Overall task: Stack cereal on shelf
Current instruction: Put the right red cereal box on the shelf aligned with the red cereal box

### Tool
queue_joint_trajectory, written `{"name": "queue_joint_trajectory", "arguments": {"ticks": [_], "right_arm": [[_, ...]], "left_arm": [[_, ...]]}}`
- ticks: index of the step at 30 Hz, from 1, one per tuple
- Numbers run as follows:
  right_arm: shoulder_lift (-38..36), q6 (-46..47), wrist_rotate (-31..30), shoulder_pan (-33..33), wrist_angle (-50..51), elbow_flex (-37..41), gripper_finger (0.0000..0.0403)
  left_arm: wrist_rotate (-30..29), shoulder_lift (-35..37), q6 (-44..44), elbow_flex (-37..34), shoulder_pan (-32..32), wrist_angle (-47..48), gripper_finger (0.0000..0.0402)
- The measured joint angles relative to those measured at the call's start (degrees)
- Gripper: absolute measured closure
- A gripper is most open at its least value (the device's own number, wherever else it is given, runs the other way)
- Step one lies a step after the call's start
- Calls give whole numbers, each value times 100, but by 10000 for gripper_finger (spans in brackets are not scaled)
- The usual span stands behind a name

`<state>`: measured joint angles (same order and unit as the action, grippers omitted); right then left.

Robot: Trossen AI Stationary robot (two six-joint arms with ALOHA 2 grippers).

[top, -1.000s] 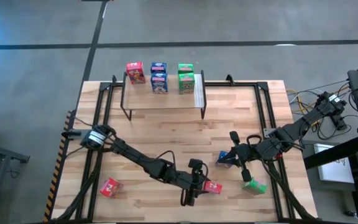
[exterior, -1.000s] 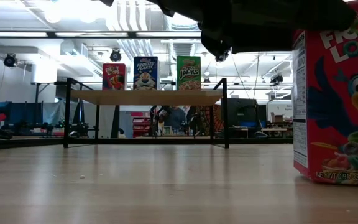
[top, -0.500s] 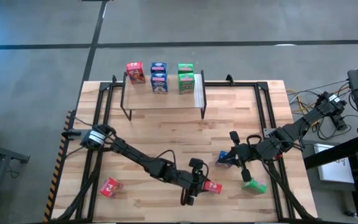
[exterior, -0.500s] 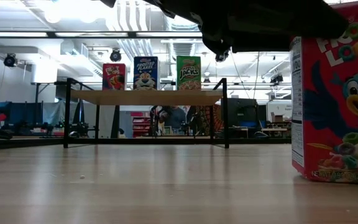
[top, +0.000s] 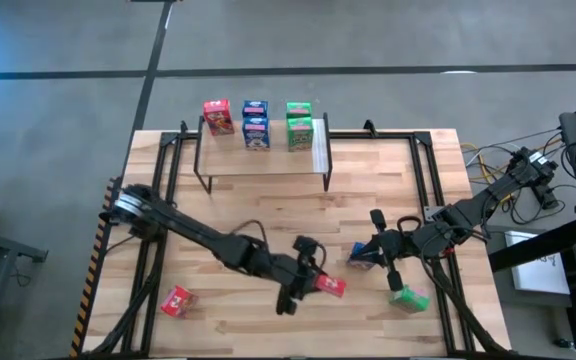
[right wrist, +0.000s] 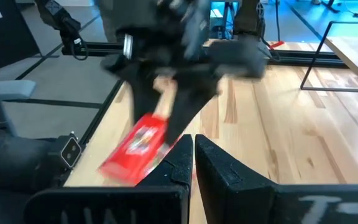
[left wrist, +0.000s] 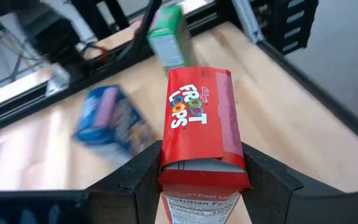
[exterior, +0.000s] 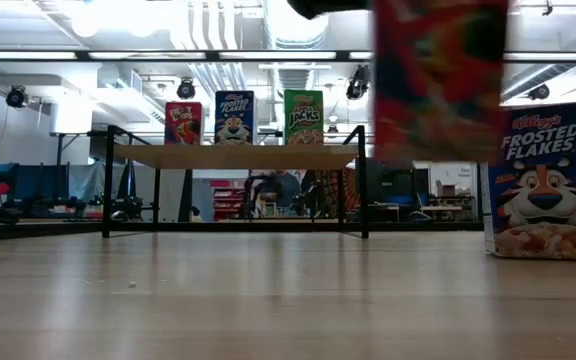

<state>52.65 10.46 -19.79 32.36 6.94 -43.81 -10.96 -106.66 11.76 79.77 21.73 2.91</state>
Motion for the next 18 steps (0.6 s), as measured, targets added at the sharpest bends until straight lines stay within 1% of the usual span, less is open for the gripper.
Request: {"name": "queue_joint_trajectory", "arguments": {"ticks": [4,9,11,15,18], "right_arm": [[112,0,-40,-2,-46,0,394],[339,-57,-140,-15,-171,0,394],[432,-112,-145,-30,-323,0,394],[552,-164,-137,-83,-436,0,394],[570,-295,-142,-118,-454,0,394]], "left_arm": [[-20,933,82,-659,-161,165,235],[-56,2306,82,-1682,-462,229,235],[-164,2871,73,-2032,-616,316,235],[-463,3904,69,-2459,-965,748,235],[-516,4505,82,-2514,-1295,1194,235]]}}
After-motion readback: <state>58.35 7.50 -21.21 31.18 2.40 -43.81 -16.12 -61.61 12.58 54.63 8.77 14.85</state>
